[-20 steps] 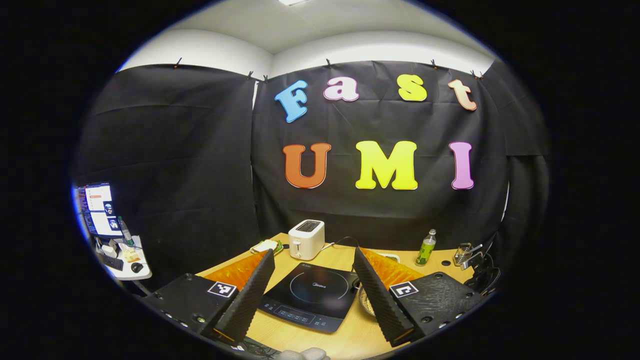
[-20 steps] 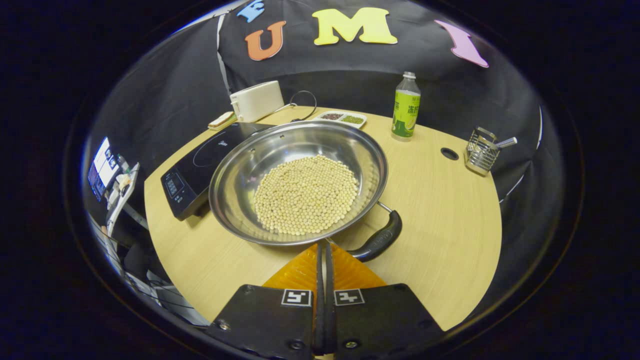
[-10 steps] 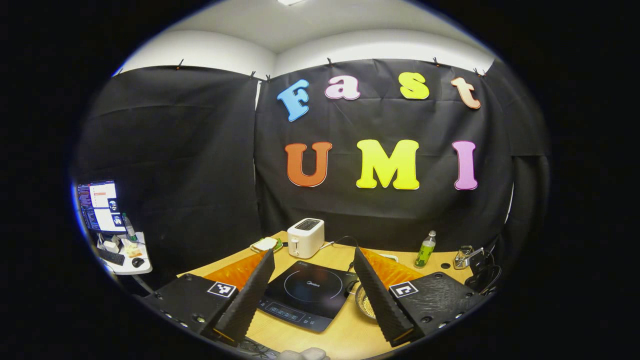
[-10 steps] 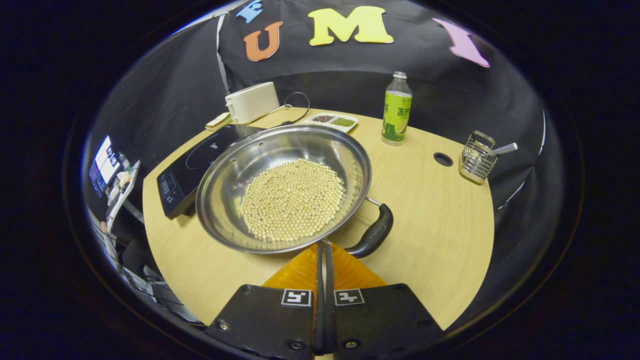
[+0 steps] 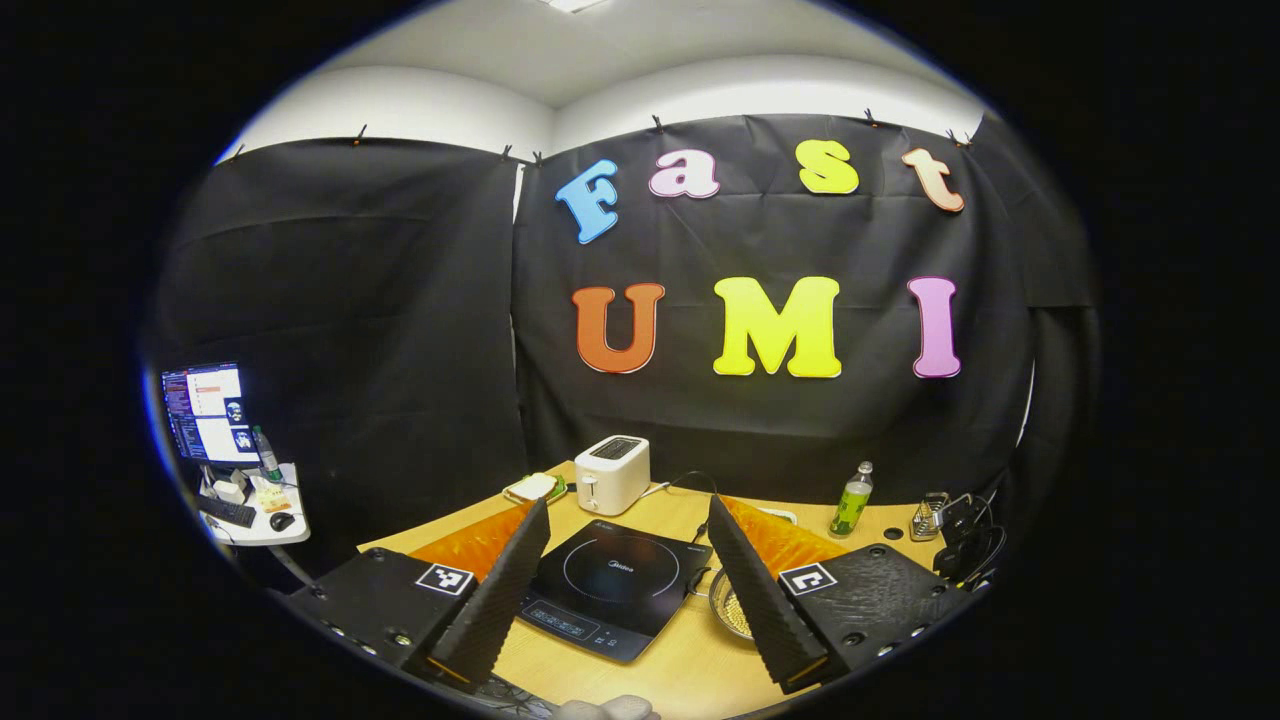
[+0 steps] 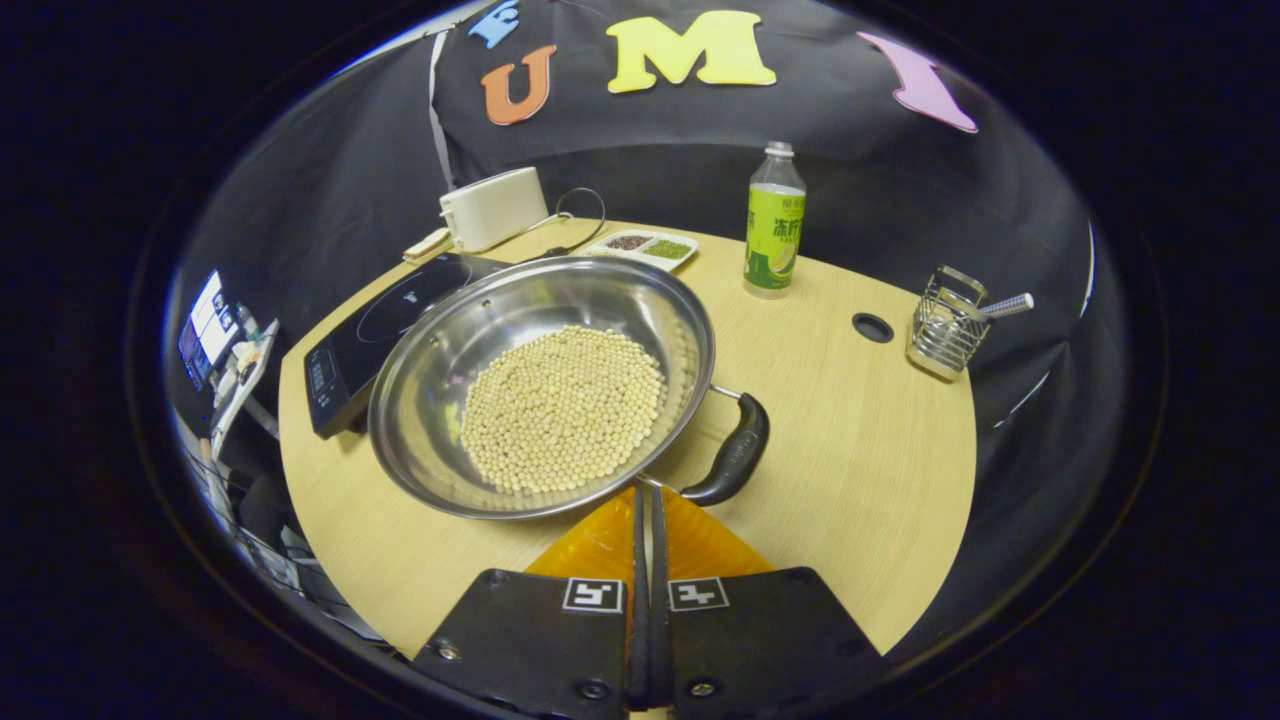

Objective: First push the handle of the pot to place it horizontally, then grasp the pot with both hands and set it on the induction cooktop.

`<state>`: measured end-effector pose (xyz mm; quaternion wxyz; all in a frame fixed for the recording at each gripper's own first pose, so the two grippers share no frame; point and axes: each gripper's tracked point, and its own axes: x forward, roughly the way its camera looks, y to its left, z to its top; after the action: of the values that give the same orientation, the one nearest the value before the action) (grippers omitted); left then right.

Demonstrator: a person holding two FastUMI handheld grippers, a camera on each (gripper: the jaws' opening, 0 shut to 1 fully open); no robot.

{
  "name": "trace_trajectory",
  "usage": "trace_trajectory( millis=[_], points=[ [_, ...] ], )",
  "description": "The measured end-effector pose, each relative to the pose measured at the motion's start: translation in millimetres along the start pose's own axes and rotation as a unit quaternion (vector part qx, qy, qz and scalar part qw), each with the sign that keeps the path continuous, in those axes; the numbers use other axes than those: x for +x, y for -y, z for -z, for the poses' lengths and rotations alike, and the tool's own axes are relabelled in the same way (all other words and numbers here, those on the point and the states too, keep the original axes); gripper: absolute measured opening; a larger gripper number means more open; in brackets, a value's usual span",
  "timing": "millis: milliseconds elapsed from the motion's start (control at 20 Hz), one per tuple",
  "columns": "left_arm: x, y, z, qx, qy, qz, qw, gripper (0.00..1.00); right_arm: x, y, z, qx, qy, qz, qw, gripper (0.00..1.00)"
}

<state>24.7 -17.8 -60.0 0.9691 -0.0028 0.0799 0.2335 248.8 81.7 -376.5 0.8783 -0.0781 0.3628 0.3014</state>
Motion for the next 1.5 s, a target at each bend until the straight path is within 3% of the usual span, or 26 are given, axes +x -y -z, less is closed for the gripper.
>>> trace_trajectory(
  millis=[250, 500, 550, 700, 750, 850, 950, 1050, 1200, 1500],
  points=[
    [10, -6, 4, 0.006, 0.0, 0.015, 1.0, 0.95, -11, 1, -7, 0.003, 0.009, 0.031, 0.999, 0.0],
    [34, -15, 13, 0.012, -0.001, 0.07, 0.997, 0.95, -52, -9, -13, 0.023, 0.035, 0.086, 0.995, 0.04],
    [41, -16, 19, 0.016, -0.004, 0.086, 0.996, 0.95, -62, -14, -15, 0.025, 0.044, 0.098, 0.994, 0.0],
    [55, -20, 31, 0.017, -0.012, 0.13, 0.991, 0.95, -94, -25, -17, 0.023, 0.069, 0.137, 0.988, 0.14],
    [57, -22, 33, 0.017, -0.014, 0.144, 0.989, 0.95, -104, -29, -17, 0.023, 0.077, 0.153, 0.985, 0.39],
    [62, -25, 42, 0.022, -0.018, 0.167, 0.986, 0.95, -124, -39, -14, 0.03, 0.092, 0.18, 0.979, 0.77],
    [64, -29, 50, 0.03, -0.019, 0.186, 0.982, 0.95, -141, -46, -12, 0.046, 0.108, 0.207, 0.971, 0.92],
    [67, -33, 61, 0.04, -0.022, 0.201, 0.979, 0.95, -150, -57, -9, 0.059, 0.12, 0.218, 0.967, 0.92],
    [70, -23, 90, 0.045, -0.049, 0.224, 0.972, 0.95, -148, -84, -2, 0.103, 0.125, 0.175, 0.971, 1.0],
    [92, 24, 157, 0.031, -0.123, 0.248, 0.961, 0.96, -130, -69, 13, 0.113, 0.095, 0.181, 0.972, 1.0]
  ],
)
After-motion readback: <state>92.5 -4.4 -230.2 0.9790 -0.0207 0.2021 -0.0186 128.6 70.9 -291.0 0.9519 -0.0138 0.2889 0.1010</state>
